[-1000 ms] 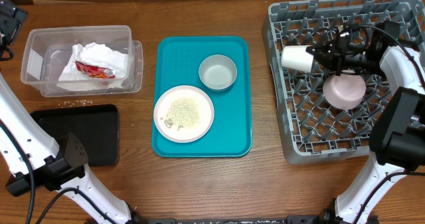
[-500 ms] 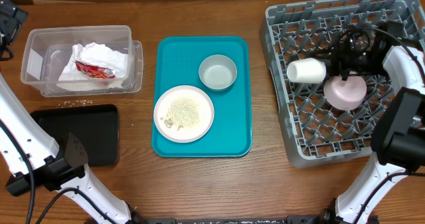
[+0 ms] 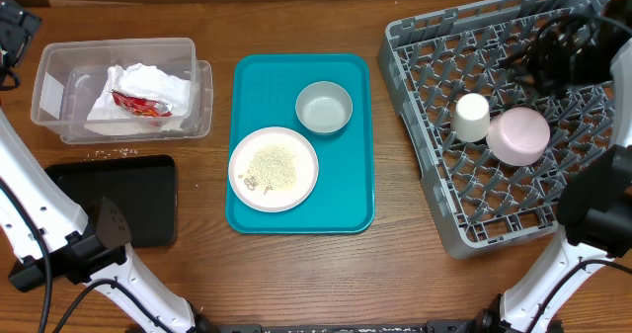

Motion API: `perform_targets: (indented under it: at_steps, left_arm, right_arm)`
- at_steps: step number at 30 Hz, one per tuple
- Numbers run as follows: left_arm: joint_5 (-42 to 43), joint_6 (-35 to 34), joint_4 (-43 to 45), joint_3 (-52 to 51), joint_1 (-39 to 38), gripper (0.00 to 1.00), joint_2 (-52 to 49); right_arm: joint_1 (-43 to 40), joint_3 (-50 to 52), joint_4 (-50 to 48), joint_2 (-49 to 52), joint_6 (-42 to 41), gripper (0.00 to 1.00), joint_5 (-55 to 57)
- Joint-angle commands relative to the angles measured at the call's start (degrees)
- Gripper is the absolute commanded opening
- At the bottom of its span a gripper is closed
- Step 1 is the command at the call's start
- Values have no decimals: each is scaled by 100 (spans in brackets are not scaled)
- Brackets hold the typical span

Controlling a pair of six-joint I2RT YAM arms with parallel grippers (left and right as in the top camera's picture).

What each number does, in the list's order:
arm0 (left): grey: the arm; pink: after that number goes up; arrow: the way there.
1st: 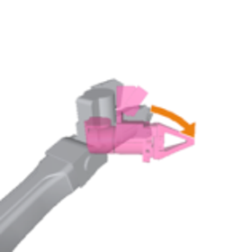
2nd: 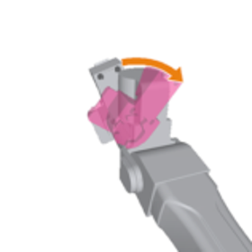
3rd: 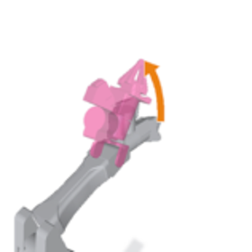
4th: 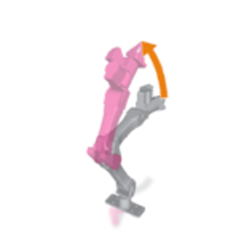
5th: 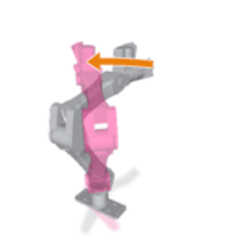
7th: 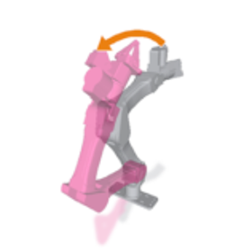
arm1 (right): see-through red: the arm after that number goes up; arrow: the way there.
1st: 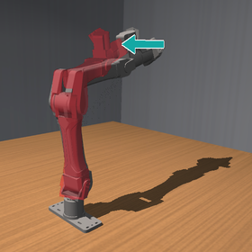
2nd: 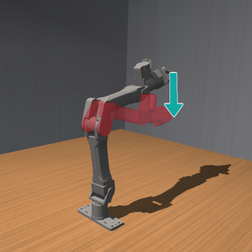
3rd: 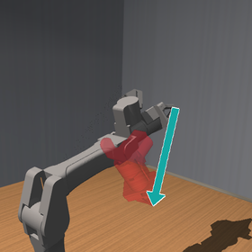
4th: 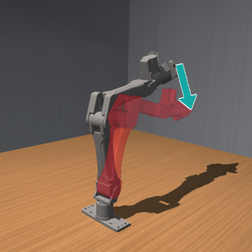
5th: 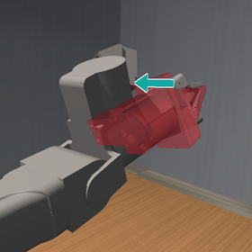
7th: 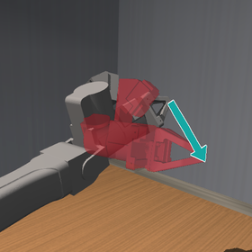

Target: Sort waste into correct bins and load items into the dishwasher

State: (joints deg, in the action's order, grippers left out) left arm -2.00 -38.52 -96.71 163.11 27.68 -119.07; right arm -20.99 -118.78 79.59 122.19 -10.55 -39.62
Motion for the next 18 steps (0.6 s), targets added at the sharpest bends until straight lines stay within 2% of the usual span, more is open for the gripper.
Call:
perform_targets:
  at_steps: [1, 7, 12, 16, 17, 18]
  left_arm:
    - [-55, 127, -9, 2, -35, 100, -83]
    - [-55, 127, -9, 2, -35, 100, -83]
    - [-55, 127, -9, 2, -35, 100, -83]
    - [-55, 127, -9, 2, -35, 100, -83]
    - [-55, 127, -9, 2, -35, 100, -83]
    - [-55, 127, -9, 2, -35, 100, -83]
  right_arm:
    - [-4, -638, 356, -26, 26, 34, 658]
    - [304, -997, 1333, -26, 376, 34, 671]
    - [1069, -984, 1585, -24, 433, 36, 1405]
    - [1934, -984, 1296, 20, 417, 76, 2081]
    - [2133, -981, 1189, 39, 315, 96, 2446]
    - [2356, -979, 1056, 90, 142, 100, 2931]
